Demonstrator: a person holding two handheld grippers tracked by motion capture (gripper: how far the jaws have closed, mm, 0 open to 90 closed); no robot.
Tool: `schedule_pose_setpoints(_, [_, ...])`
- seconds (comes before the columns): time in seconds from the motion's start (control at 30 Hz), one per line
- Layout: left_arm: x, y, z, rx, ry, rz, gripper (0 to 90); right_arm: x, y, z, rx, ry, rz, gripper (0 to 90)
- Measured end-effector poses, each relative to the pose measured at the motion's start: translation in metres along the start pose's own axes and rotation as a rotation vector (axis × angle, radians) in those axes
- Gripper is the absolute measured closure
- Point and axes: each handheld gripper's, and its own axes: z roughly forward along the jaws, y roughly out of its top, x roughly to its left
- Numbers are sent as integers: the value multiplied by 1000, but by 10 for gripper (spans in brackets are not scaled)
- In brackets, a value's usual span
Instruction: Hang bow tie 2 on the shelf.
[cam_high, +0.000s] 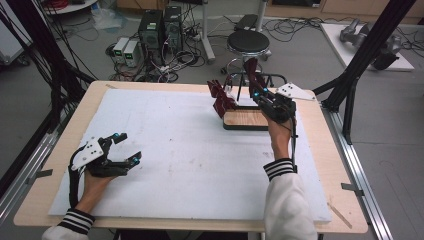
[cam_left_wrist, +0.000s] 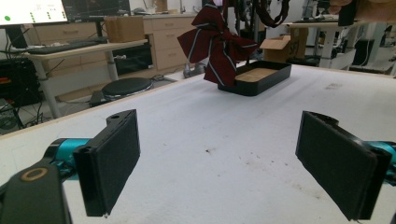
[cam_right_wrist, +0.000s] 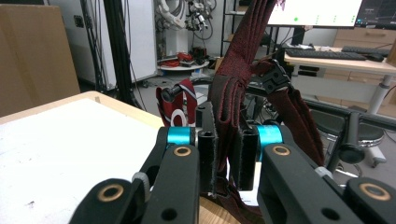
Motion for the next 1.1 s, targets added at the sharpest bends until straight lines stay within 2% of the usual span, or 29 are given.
schedule_pose_setpoints(0.23, [-2,-8,-4,-20,34,6,144,0,-5,7,26,0,8,834])
schedule_pose_setpoints(0.57, [-2,-9,-4,-33,39,0,144,-2,-10,13,56,1,31,830])
schedule_pose_setpoints(0.6, [-2,-9,-4,-34,41,-1,144,-3,-11,14,56,13,52,829])
schedule_pose_setpoints(0.73, [-2,-10,-4,-36,41,-1,144,-7,-14,14,57,20,87,824])
schedule_pose_setpoints(0.8, [-2,-10,-5,-35,39,-1,144,-8,-14,14,57,22,84,824])
schedule_pose_setpoints(0.9, [-2,-10,-5,-40,39,0,144,-9,-16,13,71,24,83,825])
schedule_pose_setpoints(0.93, [-2,-10,-5,-41,39,1,144,-10,-19,12,92,21,94,825])
schedule_pose_setpoints(1.0, [-3,-10,-5,-42,38,-2,144,-11,-20,12,99,21,94,825])
schedule_pose_setpoints(1.03, [-3,-10,-5,-42,37,-1,144,-13,-23,12,118,24,111,827])
schedule_pose_setpoints(1.1, [-3,-10,-5,-41,37,-1,144,-14,-24,12,121,27,114,826])
